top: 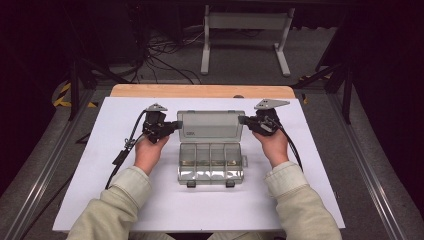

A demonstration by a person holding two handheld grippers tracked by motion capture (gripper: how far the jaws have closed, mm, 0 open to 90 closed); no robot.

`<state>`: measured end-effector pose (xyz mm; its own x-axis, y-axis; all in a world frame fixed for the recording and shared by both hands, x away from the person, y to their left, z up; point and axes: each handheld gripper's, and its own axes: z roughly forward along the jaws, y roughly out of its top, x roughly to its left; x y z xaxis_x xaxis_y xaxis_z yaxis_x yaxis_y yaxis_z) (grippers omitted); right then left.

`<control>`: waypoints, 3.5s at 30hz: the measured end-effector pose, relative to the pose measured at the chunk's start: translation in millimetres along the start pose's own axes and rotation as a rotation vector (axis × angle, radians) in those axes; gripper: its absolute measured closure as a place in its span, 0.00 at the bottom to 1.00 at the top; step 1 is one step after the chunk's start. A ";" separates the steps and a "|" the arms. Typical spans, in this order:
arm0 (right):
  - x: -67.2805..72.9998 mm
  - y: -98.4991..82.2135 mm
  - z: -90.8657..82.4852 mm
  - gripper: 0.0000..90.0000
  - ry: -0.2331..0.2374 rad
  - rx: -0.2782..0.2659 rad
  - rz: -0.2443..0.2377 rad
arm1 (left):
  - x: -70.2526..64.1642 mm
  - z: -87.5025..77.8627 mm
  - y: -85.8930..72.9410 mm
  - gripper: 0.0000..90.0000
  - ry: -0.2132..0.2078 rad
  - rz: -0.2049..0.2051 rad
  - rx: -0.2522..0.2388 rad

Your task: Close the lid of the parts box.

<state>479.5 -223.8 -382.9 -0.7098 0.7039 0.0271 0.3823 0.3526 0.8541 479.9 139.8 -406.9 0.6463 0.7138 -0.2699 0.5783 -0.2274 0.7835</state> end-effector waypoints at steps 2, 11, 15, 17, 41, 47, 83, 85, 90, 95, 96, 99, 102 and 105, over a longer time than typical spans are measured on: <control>3.2 1.3 -4.3 1.00 0.010 -0.011 -0.002 | -3.1 -3.6 0.4 1.00 -0.006 0.009 -0.006; 10.2 2.9 -14.6 1.00 0.035 -0.037 -0.022 | -8.1 -13.1 -2.2 1.00 -0.027 0.039 -0.021; 12.3 4.1 -19.0 1.00 0.053 -0.042 -0.030 | -9.1 -18.5 -3.3 1.00 -0.046 0.036 -0.029; 14.5 4.5 -21.3 1.00 0.061 -0.041 -0.036 | -10.8 -20.4 -3.7 1.00 -0.050 0.036 -0.038; 38.9 -3.0 -53.5 1.00 0.120 -0.088 -0.065 | -30.4 -50.3 -11.3 1.00 -0.097 0.098 -0.066; 48.2 -7.3 -59.3 1.00 0.133 -0.089 -0.074 | -38.2 -57.8 -16.5 1.00 -0.100 0.119 -0.068; 83.0 -26.3 -60.7 1.00 0.174 0.162 -0.157 | -56.5 -64.9 -34.4 1.00 -0.160 0.201 0.148; 83.4 -26.9 -59.1 1.00 0.177 0.179 -0.155 | -58.5 -62.5 -34.6 1.00 -0.159 0.209 0.169; 84.1 -28.9 -55.4 1.00 0.181 0.217 -0.159 | -63.3 -57.6 -35.1 1.00 -0.165 0.234 0.219; 86.6 -30.0 -52.0 1.00 0.188 0.248 -0.168 | -66.5 -53.2 -36.2 1.00 -0.168 0.254 0.259; 87.1 -30.4 -51.1 1.00 0.187 0.257 -0.173 | -67.0 -52.4 -36.6 1.00 -0.171 0.254 0.267; 87.6 -31.0 -49.5 1.00 0.189 0.272 -0.176 | -67.6 -50.0 -37.1 1.00 -0.171 0.266 0.283; 87.8 -31.6 -48.2 1.00 0.193 0.285 -0.186 | -69.3 -47.7 -38.2 1.00 -0.181 0.268 0.302; 88.2 -32.2 -47.2 1.00 0.198 0.300 -0.187 | -70.4 -46.0 -38.8 1.00 -0.186 0.276 0.317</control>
<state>376.6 -202.1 -383.5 -0.8724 0.4886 0.0104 0.3710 0.6482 0.6650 389.1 128.8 -392.5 0.8589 0.4739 -0.1940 0.4774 -0.6041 0.6381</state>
